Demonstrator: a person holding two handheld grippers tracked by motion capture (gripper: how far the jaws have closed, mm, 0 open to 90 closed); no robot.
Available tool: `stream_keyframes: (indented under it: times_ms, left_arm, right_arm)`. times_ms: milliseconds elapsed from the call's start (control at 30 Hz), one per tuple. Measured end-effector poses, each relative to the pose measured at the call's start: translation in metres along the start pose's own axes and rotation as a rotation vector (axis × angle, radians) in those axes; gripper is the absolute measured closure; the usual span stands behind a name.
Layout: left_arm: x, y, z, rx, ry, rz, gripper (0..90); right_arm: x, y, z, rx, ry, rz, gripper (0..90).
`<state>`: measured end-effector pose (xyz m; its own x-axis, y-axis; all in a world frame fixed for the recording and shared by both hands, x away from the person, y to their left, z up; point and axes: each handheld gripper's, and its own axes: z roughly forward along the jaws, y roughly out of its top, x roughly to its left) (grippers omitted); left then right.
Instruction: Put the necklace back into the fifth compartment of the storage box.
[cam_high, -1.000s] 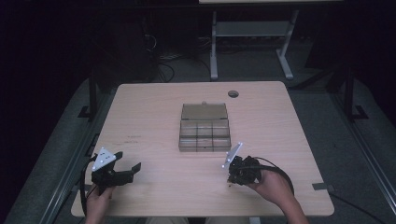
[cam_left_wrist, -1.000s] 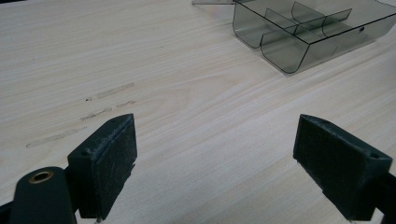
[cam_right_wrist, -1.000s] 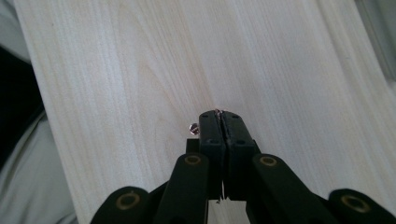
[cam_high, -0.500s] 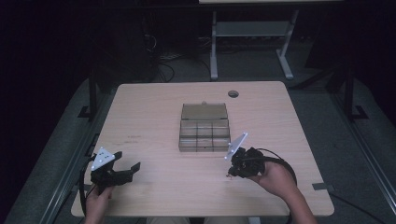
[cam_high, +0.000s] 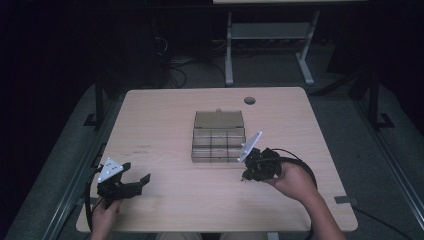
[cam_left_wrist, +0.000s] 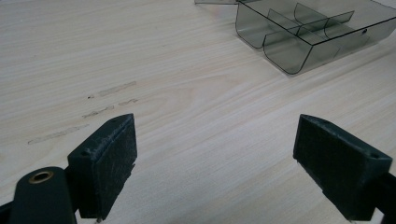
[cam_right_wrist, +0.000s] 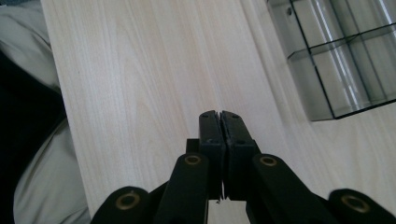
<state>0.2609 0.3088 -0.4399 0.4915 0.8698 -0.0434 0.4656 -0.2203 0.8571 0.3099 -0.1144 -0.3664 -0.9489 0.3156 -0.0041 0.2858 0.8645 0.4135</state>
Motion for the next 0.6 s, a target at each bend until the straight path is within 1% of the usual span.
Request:
stream_keyframes:
  times_ms: [67,200,333,467,600]
  left_arm:
    - [0.000,0.000,0.000,-0.004,-0.002,-0.005,13.0]
    - [0.000,0.000,0.001,-0.001,-0.004,0.002,13.0]
    - [0.000,0.000,0.001,0.001,-0.004,0.002,13.0]
    - [0.001,0.000,0.002,0.002,-0.006,-0.001,13.0]
    - [0.001,0.000,0.002,0.005,-0.005,0.008,13.0]
  right_arm:
    - [-0.002,0.003,-0.002,-0.002,-0.002,0.001,88.1]
    - [-0.007,0.010,-0.005,0.000,-0.005,-0.009,88.1]
    - [-0.012,0.016,-0.008,-0.015,-0.001,-0.011,88.1]
    - [-0.017,0.024,-0.010,-0.014,-0.004,-0.010,88.0]
    - [-0.021,0.031,-0.012,-0.016,-0.008,-0.017,88.0]
